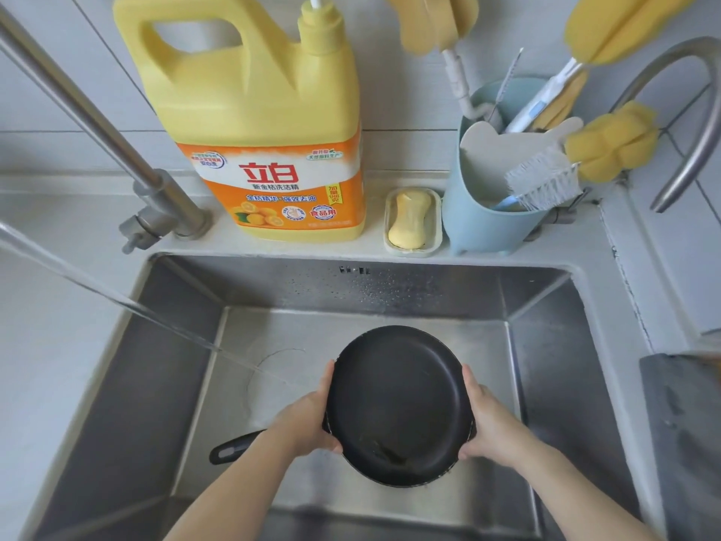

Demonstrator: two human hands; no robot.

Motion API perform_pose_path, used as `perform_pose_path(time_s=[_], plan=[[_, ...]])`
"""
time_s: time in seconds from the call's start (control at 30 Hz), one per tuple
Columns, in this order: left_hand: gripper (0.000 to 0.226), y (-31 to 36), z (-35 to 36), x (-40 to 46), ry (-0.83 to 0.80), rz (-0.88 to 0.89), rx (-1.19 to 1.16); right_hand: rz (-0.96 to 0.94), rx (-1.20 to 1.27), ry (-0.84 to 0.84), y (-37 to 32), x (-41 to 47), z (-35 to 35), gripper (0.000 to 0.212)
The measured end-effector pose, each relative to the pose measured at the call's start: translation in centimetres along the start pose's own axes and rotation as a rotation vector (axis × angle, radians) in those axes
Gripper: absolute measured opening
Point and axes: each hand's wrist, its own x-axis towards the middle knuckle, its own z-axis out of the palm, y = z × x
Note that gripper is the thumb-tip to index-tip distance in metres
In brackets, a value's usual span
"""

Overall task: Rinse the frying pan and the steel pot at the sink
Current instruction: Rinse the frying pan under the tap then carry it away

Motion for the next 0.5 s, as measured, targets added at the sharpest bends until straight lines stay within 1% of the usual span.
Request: perform_pose_path(time_s=[0.07,0.13,0.17,0.23,0.27,0.3,0.33,0.4,0.43,0.47,0.5], plan=[[0.138,0.5,-0.3,-0.9,0.046,-0.016,0.056,-0.003,-0.001,0.003,0.1,0.1,0.0,0.145],[0.120,0.9,-1.1,-2.3,0.131,-0.064,0.176,-0.005,-0.001,0.005,0.6,0.4,0.1,0.145],[0.109,0.7,-1.5,-3.4,0.149,-0.110,0.192,-0.007,0.000,0.004,0.7,0.4,0.1,0.146],[0.087,-0.6,-3.5,-5.9,0.190,-0.220,0.087,-0.030,0.001,0.010,0.9,0.4,0.2,0.148],[0.075,-1.4,-5.0,-7.3,0.259,-0.263,0.015,-0.045,0.006,0.014,0.8,0.5,0.2,0.148],[0.062,-2.3,-6.7,-8.8,0.376,-0.291,-0.050,-0.058,0.007,0.019,0.8,0.6,0.2,0.147],[0.051,-3.1,-8.6,-10.2,0.529,-0.303,-0.115,-0.061,0.003,0.022,0.8,0.8,0.3,0.146],[0.035,-3.6,-12.5,-12.4,0.889,-0.247,-0.284,-0.048,-0.006,0.032,0.9,1.1,0.4,0.149],[0.031,-2.9,-14.7,-13.2,1.028,-0.207,-0.408,-0.047,-0.007,0.039,1.0,1.2,0.4,0.150],[0.025,-1.9,-16.9,-13.7,1.110,-0.172,-0.547,-0.041,-0.010,0.036,1.1,1.3,0.4,0.150],[0.014,-0.7,-18.9,-13.8,1.135,-0.125,-0.687,-0.041,-0.010,0.038,1.0,1.3,0.4,0.150]])
